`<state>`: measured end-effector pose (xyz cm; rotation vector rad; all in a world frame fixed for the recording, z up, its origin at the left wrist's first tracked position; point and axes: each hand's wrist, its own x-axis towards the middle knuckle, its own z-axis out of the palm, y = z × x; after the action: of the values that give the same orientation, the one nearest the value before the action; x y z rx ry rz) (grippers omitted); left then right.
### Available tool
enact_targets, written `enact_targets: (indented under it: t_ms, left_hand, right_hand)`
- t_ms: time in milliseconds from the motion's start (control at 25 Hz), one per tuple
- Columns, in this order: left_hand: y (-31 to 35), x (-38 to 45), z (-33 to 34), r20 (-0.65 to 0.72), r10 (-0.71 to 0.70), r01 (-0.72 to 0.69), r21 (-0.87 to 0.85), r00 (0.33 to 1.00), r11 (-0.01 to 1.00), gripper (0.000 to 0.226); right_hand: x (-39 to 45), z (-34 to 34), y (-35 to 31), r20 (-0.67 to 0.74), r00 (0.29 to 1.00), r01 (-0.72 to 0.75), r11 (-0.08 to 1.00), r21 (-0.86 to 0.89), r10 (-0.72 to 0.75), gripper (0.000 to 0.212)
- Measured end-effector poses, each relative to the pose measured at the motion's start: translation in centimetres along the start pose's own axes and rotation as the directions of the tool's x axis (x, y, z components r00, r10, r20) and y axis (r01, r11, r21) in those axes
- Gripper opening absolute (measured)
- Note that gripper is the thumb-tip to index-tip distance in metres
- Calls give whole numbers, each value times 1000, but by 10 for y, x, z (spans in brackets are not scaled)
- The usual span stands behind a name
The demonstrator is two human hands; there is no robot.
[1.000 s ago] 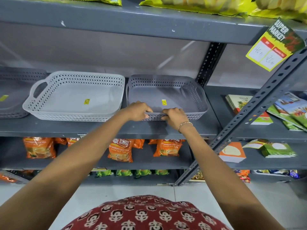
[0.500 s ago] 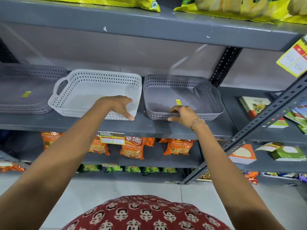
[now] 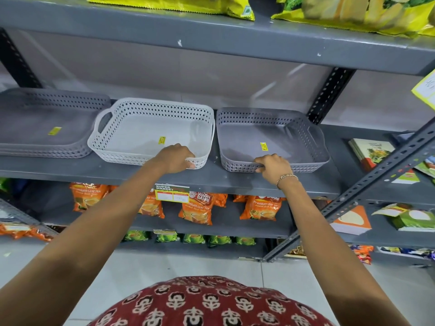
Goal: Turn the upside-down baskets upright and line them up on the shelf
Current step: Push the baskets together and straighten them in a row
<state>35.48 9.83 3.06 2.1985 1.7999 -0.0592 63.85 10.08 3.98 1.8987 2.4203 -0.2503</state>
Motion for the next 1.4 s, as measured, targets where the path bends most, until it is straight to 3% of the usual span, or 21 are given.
enact_targets:
  t_ms: [200,1400]
  left_hand:
    - [5,-5,3,-12,28,-28,9,1000,1000,33]
    - [32,5,9,-22,81,-80,32,996,996,39]
  right_hand:
    - [-10,2,7,-5,1000,-9,1000,15,9,12]
    - [-14,5,23,-43,999,-25,999,-24,24,23]
